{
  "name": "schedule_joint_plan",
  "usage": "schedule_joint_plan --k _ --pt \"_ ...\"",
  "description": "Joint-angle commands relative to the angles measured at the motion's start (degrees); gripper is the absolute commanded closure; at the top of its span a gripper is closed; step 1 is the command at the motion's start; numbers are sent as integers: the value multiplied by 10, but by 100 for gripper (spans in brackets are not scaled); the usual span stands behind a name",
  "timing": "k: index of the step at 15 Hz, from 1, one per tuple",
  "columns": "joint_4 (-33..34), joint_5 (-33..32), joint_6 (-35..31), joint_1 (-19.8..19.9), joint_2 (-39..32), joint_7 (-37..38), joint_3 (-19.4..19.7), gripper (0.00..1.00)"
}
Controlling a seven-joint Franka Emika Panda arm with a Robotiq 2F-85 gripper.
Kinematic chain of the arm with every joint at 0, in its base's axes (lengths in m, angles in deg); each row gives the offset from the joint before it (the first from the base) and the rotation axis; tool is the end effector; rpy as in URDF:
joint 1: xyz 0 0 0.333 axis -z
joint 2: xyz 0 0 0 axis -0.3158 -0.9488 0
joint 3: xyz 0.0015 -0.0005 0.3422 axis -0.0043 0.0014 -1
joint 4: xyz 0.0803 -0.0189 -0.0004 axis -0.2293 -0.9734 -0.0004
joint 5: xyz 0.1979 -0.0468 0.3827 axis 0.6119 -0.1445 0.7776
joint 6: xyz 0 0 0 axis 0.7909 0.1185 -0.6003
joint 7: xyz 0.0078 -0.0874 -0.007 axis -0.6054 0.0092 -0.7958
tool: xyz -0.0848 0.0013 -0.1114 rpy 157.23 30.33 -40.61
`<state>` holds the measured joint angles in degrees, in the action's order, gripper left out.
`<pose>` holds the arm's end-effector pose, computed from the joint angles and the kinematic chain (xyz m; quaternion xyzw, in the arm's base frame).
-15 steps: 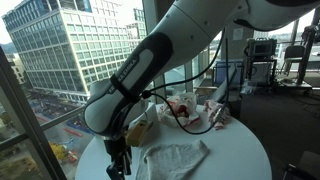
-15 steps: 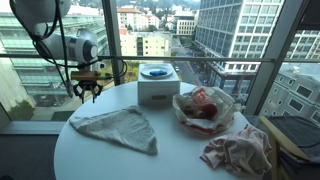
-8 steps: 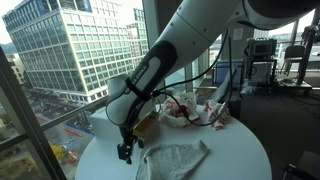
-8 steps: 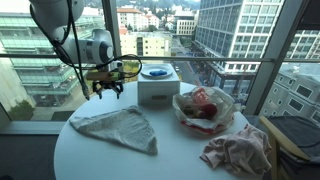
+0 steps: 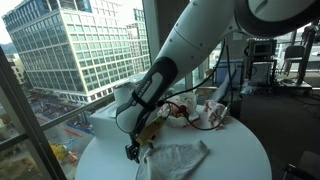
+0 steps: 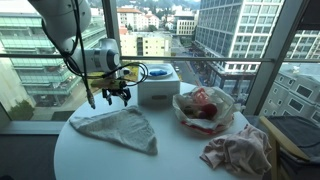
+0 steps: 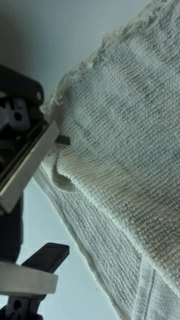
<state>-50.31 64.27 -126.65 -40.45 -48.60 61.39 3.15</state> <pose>0.6777 0.2935 0.0912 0.9877 0.1489 -0.0155 0.0450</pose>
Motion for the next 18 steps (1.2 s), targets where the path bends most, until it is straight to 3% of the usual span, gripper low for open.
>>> schedule_joint_plan --k 1,8,17,18 --pt "52 -5 3 -8 -34 45 15 0" --pt "117 7 14 6 -80 75 26 0" --pt "136 16 17 6 -118 90 25 0" --pt "134 17 17 6 -120 90 25 23"
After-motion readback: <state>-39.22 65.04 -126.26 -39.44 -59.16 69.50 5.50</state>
